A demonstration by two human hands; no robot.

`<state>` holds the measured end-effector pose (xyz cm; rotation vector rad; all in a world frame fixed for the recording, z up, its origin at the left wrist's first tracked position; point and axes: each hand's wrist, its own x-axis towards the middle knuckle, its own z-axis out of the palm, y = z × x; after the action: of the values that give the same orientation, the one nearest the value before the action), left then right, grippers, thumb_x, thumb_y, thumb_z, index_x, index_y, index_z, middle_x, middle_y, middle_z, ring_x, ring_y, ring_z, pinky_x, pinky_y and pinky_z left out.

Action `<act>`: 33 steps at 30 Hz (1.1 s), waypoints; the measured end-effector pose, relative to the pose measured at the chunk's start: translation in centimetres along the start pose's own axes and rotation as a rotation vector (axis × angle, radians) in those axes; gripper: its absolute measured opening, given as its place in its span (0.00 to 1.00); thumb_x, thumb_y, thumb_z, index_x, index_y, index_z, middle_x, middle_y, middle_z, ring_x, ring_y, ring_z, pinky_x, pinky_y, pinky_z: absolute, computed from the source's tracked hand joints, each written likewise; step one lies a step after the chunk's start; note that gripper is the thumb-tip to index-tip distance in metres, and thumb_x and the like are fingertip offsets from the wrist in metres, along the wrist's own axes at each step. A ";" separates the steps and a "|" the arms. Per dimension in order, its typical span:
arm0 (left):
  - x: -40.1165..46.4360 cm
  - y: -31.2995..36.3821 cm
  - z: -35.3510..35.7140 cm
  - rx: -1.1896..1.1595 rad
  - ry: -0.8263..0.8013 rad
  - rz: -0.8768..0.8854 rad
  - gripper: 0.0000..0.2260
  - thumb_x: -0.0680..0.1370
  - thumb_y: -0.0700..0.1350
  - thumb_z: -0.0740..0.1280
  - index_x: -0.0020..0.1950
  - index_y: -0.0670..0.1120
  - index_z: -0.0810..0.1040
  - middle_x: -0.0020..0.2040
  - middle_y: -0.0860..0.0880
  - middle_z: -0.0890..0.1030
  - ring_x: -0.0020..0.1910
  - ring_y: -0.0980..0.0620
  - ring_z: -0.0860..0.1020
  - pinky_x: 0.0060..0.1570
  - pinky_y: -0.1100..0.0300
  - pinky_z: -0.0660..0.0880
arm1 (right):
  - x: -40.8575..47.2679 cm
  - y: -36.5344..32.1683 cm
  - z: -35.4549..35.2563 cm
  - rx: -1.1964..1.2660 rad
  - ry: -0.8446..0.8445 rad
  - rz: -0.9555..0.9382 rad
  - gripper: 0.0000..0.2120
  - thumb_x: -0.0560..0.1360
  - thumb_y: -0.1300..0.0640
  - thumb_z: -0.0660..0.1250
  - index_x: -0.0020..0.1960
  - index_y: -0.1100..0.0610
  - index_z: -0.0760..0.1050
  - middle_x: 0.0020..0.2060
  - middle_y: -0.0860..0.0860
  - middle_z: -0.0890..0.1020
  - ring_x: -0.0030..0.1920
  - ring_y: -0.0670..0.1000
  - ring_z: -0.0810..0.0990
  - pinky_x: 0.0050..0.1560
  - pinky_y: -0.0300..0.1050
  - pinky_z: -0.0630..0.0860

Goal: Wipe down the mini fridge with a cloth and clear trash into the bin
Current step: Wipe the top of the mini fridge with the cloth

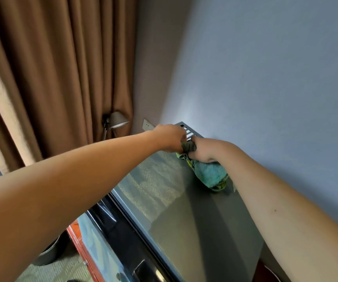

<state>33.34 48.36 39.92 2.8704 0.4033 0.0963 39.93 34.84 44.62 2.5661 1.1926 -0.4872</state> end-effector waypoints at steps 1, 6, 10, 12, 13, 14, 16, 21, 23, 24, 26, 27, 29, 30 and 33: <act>0.4 -0.3 -0.1 -0.004 -0.001 -0.008 0.10 0.73 0.53 0.68 0.51 0.52 0.78 0.45 0.52 0.81 0.45 0.47 0.79 0.41 0.57 0.68 | 0.6 -0.1 -0.2 0.015 -0.002 0.004 0.22 0.81 0.54 0.61 0.72 0.60 0.61 0.46 0.63 0.82 0.36 0.56 0.75 0.34 0.45 0.67; 2.5 -1.7 -0.4 -0.018 0.048 -0.042 0.07 0.73 0.50 0.67 0.50 0.51 0.79 0.45 0.52 0.81 0.46 0.47 0.79 0.45 0.55 0.69 | 3.6 -0.4 -1.1 0.056 0.032 0.042 0.26 0.82 0.54 0.60 0.76 0.59 0.56 0.43 0.61 0.79 0.38 0.57 0.75 0.34 0.46 0.66; 3.5 -2.3 -0.4 -0.037 0.098 -0.060 0.09 0.74 0.48 0.66 0.53 0.51 0.78 0.46 0.52 0.81 0.46 0.47 0.78 0.46 0.55 0.65 | 5.2 -0.4 -1.0 0.090 0.085 0.076 0.25 0.83 0.51 0.60 0.75 0.58 0.58 0.40 0.57 0.76 0.37 0.55 0.74 0.33 0.47 0.65; 3.4 -2.2 -0.3 -0.032 0.106 -0.052 0.08 0.74 0.49 0.66 0.53 0.51 0.78 0.46 0.51 0.81 0.45 0.48 0.77 0.46 0.54 0.65 | 5.1 -0.1 -0.6 0.121 0.107 0.068 0.22 0.82 0.51 0.60 0.72 0.57 0.60 0.38 0.56 0.75 0.36 0.55 0.73 0.32 0.48 0.65; 3.2 -2.2 -0.3 -0.042 0.106 -0.049 0.09 0.74 0.49 0.66 0.53 0.51 0.78 0.46 0.51 0.81 0.44 0.48 0.77 0.46 0.55 0.65 | 5.0 0.0 -0.4 0.140 0.121 0.062 0.21 0.82 0.50 0.60 0.71 0.57 0.61 0.38 0.57 0.75 0.35 0.55 0.73 0.32 0.48 0.65; 2.9 -2.2 -0.3 -0.054 0.104 -0.049 0.09 0.74 0.50 0.66 0.53 0.51 0.78 0.46 0.51 0.81 0.45 0.47 0.77 0.46 0.55 0.65 | 4.7 0.1 -0.2 0.155 0.136 0.056 0.20 0.82 0.50 0.60 0.70 0.57 0.61 0.38 0.57 0.75 0.36 0.55 0.73 0.33 0.48 0.65; 2.3 -1.9 -0.4 -0.048 0.088 -0.051 0.10 0.74 0.51 0.66 0.54 0.51 0.78 0.47 0.51 0.81 0.47 0.47 0.78 0.48 0.54 0.65 | 4.1 0.1 0.1 0.159 0.146 0.041 0.21 0.82 0.50 0.60 0.71 0.56 0.60 0.38 0.57 0.75 0.36 0.55 0.74 0.33 0.48 0.66; 0.2 -0.5 -0.3 -0.014 0.012 -0.022 0.10 0.73 0.52 0.69 0.53 0.54 0.75 0.44 0.55 0.76 0.47 0.48 0.75 0.48 0.54 0.65 | 1.1 0.4 1.6 0.174 0.130 0.008 0.21 0.81 0.48 0.61 0.70 0.55 0.62 0.38 0.56 0.75 0.34 0.54 0.74 0.33 0.47 0.67; -1.0 0.4 -0.2 -0.011 -0.021 -0.010 0.09 0.73 0.52 0.70 0.50 0.55 0.73 0.42 0.55 0.76 0.46 0.48 0.75 0.47 0.55 0.68 | -0.5 0.6 2.3 0.169 0.123 0.007 0.18 0.80 0.47 0.61 0.66 0.55 0.63 0.39 0.56 0.77 0.34 0.55 0.75 0.33 0.46 0.67; -1.6 0.9 -0.2 -0.006 -0.039 -0.004 0.09 0.72 0.52 0.71 0.48 0.55 0.72 0.41 0.55 0.75 0.45 0.48 0.75 0.45 0.56 0.70 | -1.5 0.6 2.6 0.155 0.109 0.010 0.18 0.80 0.47 0.61 0.65 0.54 0.63 0.39 0.56 0.78 0.34 0.55 0.75 0.32 0.46 0.67; -3.0 2.0 -0.2 0.012 -0.079 0.022 0.08 0.71 0.52 0.71 0.44 0.53 0.73 0.39 0.54 0.77 0.41 0.48 0.76 0.40 0.56 0.74 | -3.4 0.4 3.1 0.149 0.083 0.014 0.20 0.81 0.47 0.60 0.68 0.54 0.61 0.39 0.57 0.78 0.32 0.55 0.75 0.29 0.44 0.66; -3.8 2.4 -0.3 0.025 -0.099 0.038 0.07 0.71 0.52 0.71 0.43 0.52 0.75 0.38 0.52 0.78 0.39 0.48 0.76 0.38 0.55 0.74 | -4.3 0.4 3.4 0.148 0.063 0.012 0.21 0.81 0.47 0.60 0.70 0.54 0.60 0.39 0.58 0.78 0.32 0.55 0.75 0.29 0.43 0.67; -5.2 3.2 -0.2 0.063 -0.123 0.063 0.09 0.70 0.54 0.71 0.45 0.52 0.78 0.39 0.51 0.80 0.38 0.49 0.77 0.37 0.56 0.74 | -6.2 0.0 3.9 0.107 0.039 0.006 0.25 0.82 0.47 0.60 0.75 0.52 0.56 0.39 0.59 0.77 0.31 0.55 0.74 0.29 0.44 0.68; -5.9 3.5 -0.2 0.088 -0.125 0.074 0.12 0.69 0.57 0.71 0.48 0.52 0.79 0.41 0.51 0.81 0.39 0.49 0.78 0.38 0.55 0.75 | -7.0 -0.2 4.1 0.073 0.025 -0.001 0.26 0.82 0.47 0.60 0.75 0.53 0.55 0.40 0.60 0.77 0.32 0.55 0.74 0.30 0.45 0.68; -7.6 4.1 -0.1 0.100 -0.146 0.094 0.18 0.68 0.59 0.72 0.53 0.54 0.77 0.45 0.53 0.81 0.43 0.50 0.78 0.45 0.54 0.77 | -8.7 -1.1 4.5 -0.044 -0.025 0.023 0.25 0.83 0.50 0.60 0.74 0.57 0.54 0.42 0.62 0.76 0.34 0.56 0.74 0.30 0.45 0.66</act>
<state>27.11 42.39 40.81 2.9696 0.2512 -0.1197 33.02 27.89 43.98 2.5272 1.1508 -0.4809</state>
